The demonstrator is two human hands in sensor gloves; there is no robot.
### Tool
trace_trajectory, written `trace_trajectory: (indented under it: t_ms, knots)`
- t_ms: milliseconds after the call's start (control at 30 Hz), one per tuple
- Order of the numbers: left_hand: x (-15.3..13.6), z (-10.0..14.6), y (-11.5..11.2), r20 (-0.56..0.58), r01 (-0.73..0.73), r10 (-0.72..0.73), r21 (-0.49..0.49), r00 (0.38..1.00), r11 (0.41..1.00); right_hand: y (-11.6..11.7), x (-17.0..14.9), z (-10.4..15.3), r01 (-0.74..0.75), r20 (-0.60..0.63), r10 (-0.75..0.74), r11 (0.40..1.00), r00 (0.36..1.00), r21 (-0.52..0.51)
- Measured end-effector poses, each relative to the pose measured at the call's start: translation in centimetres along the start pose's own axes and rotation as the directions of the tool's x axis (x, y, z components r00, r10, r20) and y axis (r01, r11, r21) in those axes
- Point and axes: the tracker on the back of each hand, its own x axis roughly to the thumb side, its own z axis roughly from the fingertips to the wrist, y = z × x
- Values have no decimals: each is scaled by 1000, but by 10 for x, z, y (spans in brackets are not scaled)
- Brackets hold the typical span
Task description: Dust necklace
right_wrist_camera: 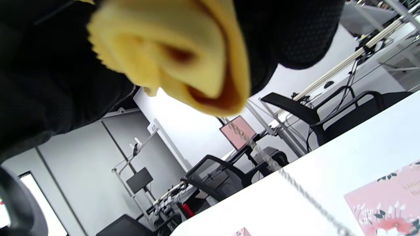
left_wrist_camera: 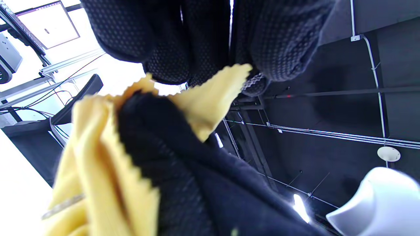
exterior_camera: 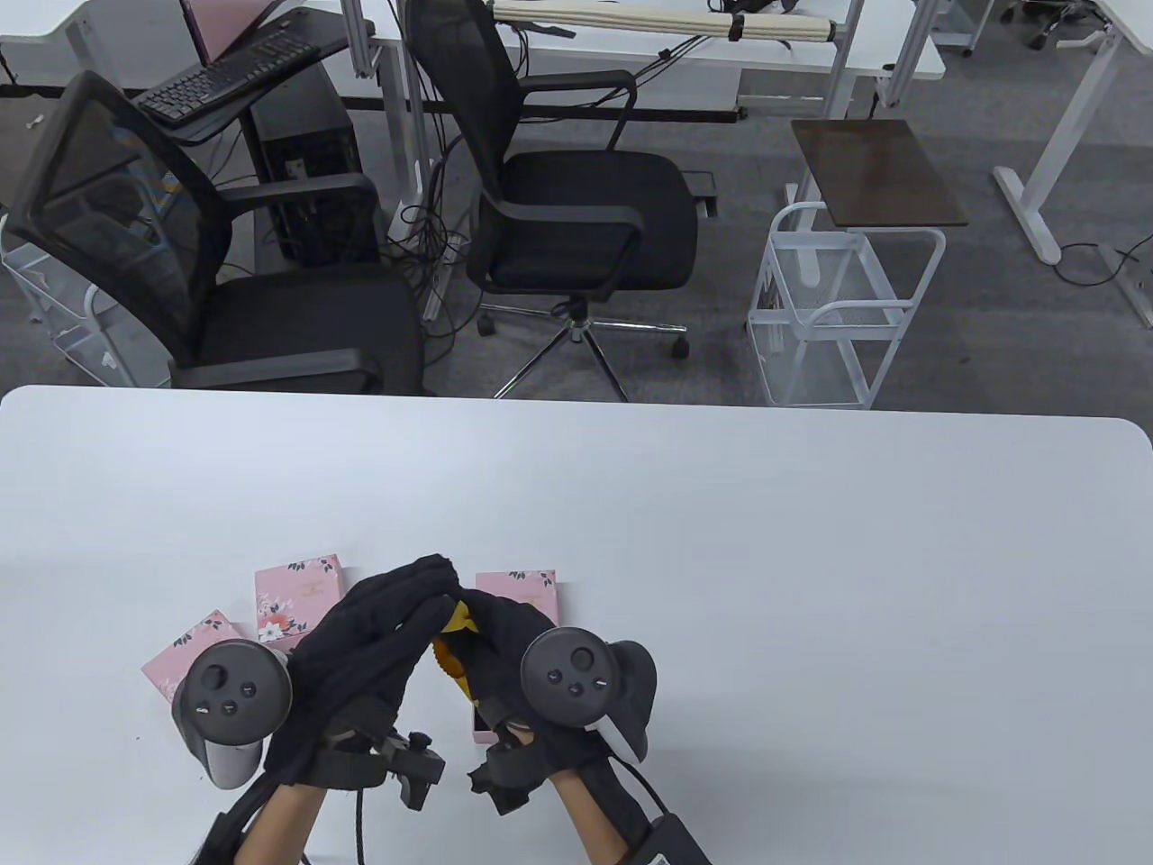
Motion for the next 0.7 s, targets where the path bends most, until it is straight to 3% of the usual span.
trace_trajectory:
  t_ms: [700]
  knots:
    - [7, 0, 12, 61, -27, 26, 14, 998, 1000, 13, -7, -2, -63, -31, 67, 992, 997, 112]
